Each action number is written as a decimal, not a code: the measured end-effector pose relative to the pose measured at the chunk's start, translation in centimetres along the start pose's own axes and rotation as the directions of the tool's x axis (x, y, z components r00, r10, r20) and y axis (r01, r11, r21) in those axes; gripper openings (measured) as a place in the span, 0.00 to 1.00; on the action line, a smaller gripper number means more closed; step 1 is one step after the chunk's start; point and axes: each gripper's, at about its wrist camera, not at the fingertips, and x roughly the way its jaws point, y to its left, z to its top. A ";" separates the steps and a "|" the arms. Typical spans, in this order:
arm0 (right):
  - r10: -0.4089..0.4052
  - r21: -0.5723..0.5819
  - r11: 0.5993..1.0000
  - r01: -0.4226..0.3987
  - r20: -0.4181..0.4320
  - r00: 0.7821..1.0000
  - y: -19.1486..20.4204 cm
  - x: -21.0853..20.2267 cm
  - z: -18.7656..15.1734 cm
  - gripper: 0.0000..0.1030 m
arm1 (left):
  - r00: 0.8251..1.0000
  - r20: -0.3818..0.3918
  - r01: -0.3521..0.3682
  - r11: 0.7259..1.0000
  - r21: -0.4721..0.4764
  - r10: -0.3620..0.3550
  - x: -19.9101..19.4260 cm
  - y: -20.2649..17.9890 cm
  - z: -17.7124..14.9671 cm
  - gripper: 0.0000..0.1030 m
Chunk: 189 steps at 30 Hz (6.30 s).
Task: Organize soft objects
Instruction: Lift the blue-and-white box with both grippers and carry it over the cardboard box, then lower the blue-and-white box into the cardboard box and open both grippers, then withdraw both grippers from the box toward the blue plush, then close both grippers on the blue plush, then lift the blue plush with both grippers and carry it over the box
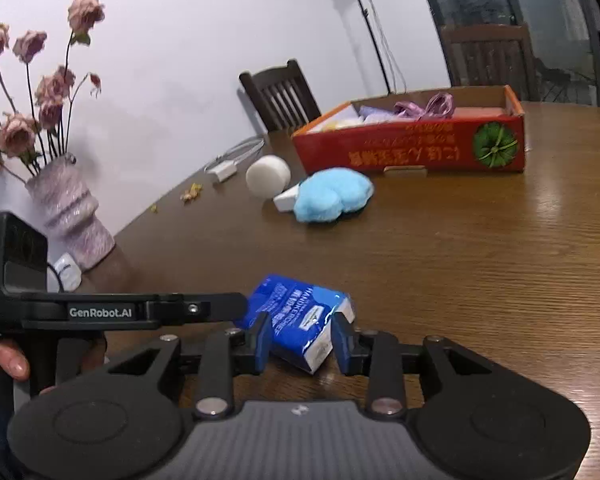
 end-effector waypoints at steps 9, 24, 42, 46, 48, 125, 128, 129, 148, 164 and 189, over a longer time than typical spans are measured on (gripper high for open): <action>-0.059 0.095 0.994 0.058 0.012 0.998 -1.1 1.8 -0.1 0.32 | 0.999 -0.021 -0.046 0.999 0.011 0.046 2.4 0.1 0.3 0.33; -0.015 0.147 0.989 0.013 0.013 1.000 -2.3 4.3 1.4 0.29 | 0.997 -0.047 0.062 0.998 -0.009 -0.062 4.0 -0.2 2.5 0.31; -0.082 0.115 0.990 0.079 0.028 0.996 -12.6 17.0 24.0 0.28 | 0.999 -0.052 0.010 1.000 -0.004 -0.011 21.4 0.2 25.4 0.31; -0.120 0.110 0.985 0.129 -0.091 0.989 -14.1 21.7 23.6 0.24 | 0.990 -0.116 -0.075 0.995 0.067 0.082 24.5 1.0 24.3 0.35; -0.136 0.101 0.983 0.151 -0.143 0.980 -14.5 23.4 23.1 0.23 | 0.989 -0.123 -0.074 0.994 0.086 0.084 24.6 1.5 23.7 0.36; 0.098 0.161 0.982 -0.094 -0.016 0.995 -7.2 18.4 10.4 0.45 | 1.000 -0.023 0.012 1.000 0.015 -0.012 11.4 6.0 8.7 0.36; 0.105 0.167 0.981 -0.101 -0.018 0.994 -7.4 18.5 10.2 0.40 | 1.000 -0.023 0.014 1.000 0.024 -0.014 11.5 5.9 8.5 0.36; 0.110 0.173 0.979 -0.105 -0.014 0.994 -7.5 18.6 10.2 0.39 | 1.000 -0.022 0.013 0.999 0.030 -0.012 11.5 5.7 8.5 0.36; -0.069 0.127 0.990 0.064 0.038 0.997 0.5 4.0 -0.3 0.33 | 0.996 0.074 -0.074 0.962 0.262 0.056 4.2 0.9 1.4 0.34; -0.007 0.228 0.974 -0.015 0.094 0.996 -4.4 6.4 2.5 0.52 | 0.999 0.025 0.042 0.997 0.061 -0.044 4.3 0.1 0.9 0.47; -0.178 0.124 0.979 0.161 0.139 0.974 -13.6 11.9 23.2 0.34 | 0.979 -0.071 0.193 0.979 0.063 -0.188 22.0 -3.5 22.8 0.37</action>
